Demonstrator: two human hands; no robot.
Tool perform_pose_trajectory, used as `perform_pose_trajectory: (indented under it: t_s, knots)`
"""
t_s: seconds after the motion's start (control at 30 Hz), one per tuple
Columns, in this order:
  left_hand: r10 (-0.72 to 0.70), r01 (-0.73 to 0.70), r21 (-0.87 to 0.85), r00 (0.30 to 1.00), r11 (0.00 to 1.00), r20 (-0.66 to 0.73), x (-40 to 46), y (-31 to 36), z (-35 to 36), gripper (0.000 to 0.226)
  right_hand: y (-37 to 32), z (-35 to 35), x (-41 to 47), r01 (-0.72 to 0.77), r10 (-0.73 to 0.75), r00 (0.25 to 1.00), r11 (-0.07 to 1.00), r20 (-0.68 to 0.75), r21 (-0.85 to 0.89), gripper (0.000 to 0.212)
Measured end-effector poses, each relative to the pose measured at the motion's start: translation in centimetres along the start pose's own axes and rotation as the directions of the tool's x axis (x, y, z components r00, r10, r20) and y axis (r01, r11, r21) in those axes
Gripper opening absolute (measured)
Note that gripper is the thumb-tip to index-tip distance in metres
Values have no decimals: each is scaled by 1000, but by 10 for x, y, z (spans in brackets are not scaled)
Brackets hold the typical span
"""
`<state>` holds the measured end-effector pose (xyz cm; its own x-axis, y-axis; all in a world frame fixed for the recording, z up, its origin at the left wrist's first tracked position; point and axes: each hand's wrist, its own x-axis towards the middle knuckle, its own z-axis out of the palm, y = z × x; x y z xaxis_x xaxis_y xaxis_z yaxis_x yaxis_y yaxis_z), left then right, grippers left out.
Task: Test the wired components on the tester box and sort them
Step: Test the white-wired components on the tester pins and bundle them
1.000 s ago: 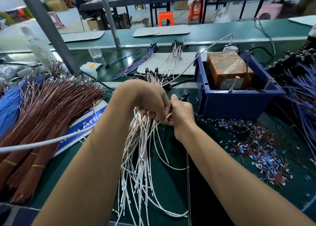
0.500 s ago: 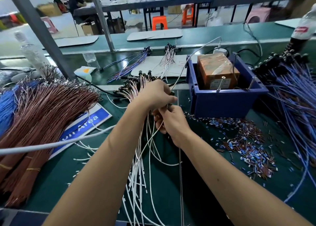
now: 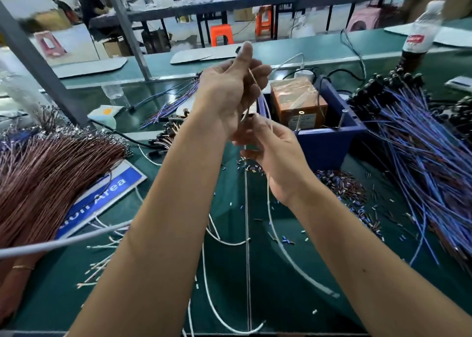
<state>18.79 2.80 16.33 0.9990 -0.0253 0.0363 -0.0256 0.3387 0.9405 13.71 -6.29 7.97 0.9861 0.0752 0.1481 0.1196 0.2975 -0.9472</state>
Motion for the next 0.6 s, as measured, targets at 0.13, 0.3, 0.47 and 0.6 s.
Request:
perform_pose_trajectory:
  t_s: [0.13, 0.3, 0.47, 0.6]
  knots:
    - [5, -11, 64, 996, 998, 87, -6, -16, 13, 13, -12, -24, -8, -14, 7, 998, 995, 69, 99, 39]
    - [6, -4, -10, 991, 1000, 131, -22, -33, 21, 29, -24, -73, -13, 11, 2, 978, 998, 207, -65, 28]
    - [15, 32, -476, 995, 879, 95, -24, -25, 13, 39, -46, -145, -25, -30, 15, 914, 999, 405, 30, 15]
    - [262, -258, -43, 957, 965, 128, -38, -51, 21, 34, -45, -170, -29, -86, -62, 838, 966, 543, 245, 14]
